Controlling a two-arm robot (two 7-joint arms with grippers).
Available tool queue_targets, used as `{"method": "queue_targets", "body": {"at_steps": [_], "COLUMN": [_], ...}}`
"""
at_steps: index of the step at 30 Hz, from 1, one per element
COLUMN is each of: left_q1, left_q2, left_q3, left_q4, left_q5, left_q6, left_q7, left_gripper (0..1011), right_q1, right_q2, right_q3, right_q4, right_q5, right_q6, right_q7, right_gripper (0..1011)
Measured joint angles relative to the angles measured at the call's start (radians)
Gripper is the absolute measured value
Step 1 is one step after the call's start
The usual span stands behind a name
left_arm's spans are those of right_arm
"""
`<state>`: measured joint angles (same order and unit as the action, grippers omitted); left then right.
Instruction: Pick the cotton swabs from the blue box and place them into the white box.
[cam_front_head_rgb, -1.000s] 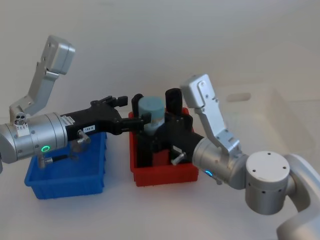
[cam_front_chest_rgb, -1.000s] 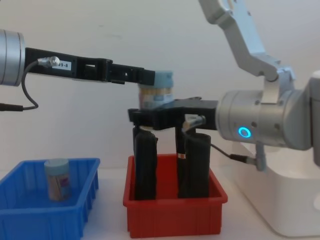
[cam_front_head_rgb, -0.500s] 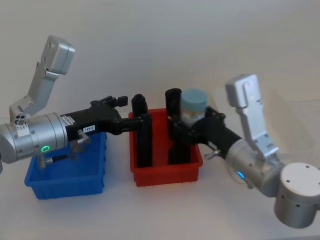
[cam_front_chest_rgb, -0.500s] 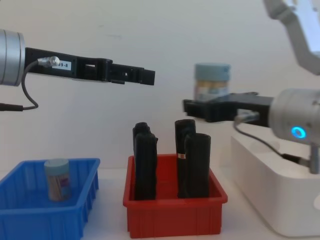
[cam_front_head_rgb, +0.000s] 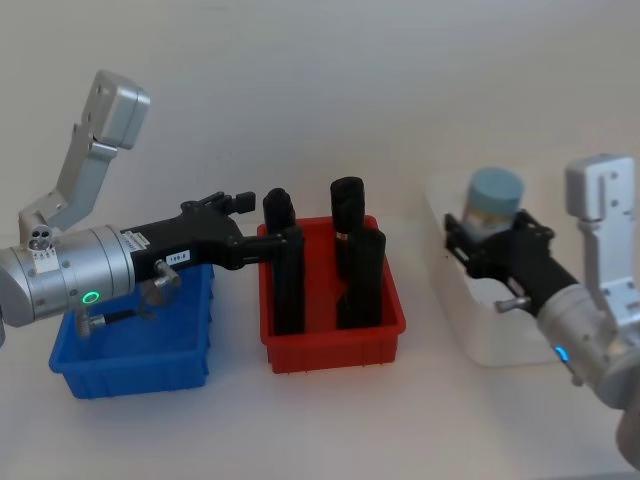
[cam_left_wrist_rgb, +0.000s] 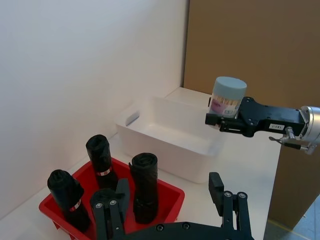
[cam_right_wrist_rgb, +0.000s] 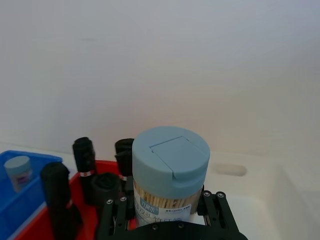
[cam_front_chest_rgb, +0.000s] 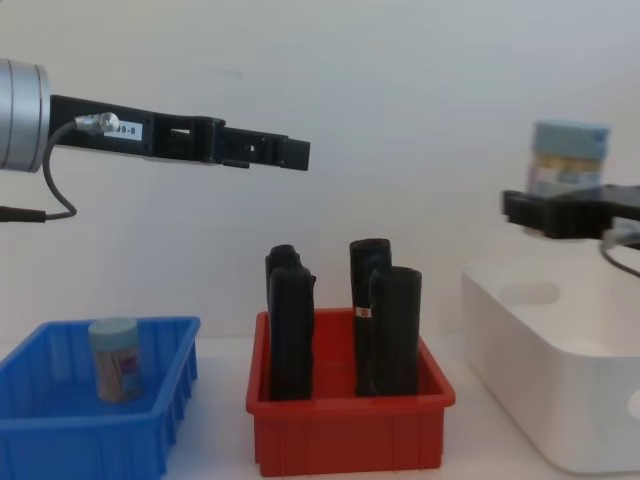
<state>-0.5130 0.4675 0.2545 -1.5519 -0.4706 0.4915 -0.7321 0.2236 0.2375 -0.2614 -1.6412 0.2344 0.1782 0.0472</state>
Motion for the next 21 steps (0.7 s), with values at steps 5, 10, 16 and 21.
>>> {"method": "queue_targets", "body": {"at_steps": [5,10,16,21], "left_q1": [0.000,0.000,0.000,0.000], "left_q2": [0.000,0.000,0.000,0.000], "left_q3": [0.000,0.000,0.000,0.000], "left_q4": [0.000,0.000,0.000,0.000], "left_q5": [0.000,0.000,0.000,0.000], "left_q6": [0.000,0.000,0.000,0.000], "left_q7": [0.000,0.000,0.000,0.000], "left_gripper": [999,1000,1000,1000], "right_q1": [-0.013,-0.003,0.028,0.071], "right_q2": [0.024,0.036,0.034,0.023], "right_q3": [0.030,0.053,0.063,0.066], "right_q4": [0.017,0.073,0.144,0.223], "right_q5": [0.027,0.044,0.052,0.053], "right_q6": [-0.028,-0.049,-0.061,-0.065], "right_q7": [-0.049,-0.069,-0.068,-0.046], "right_gripper": [648,648,648,648]}}
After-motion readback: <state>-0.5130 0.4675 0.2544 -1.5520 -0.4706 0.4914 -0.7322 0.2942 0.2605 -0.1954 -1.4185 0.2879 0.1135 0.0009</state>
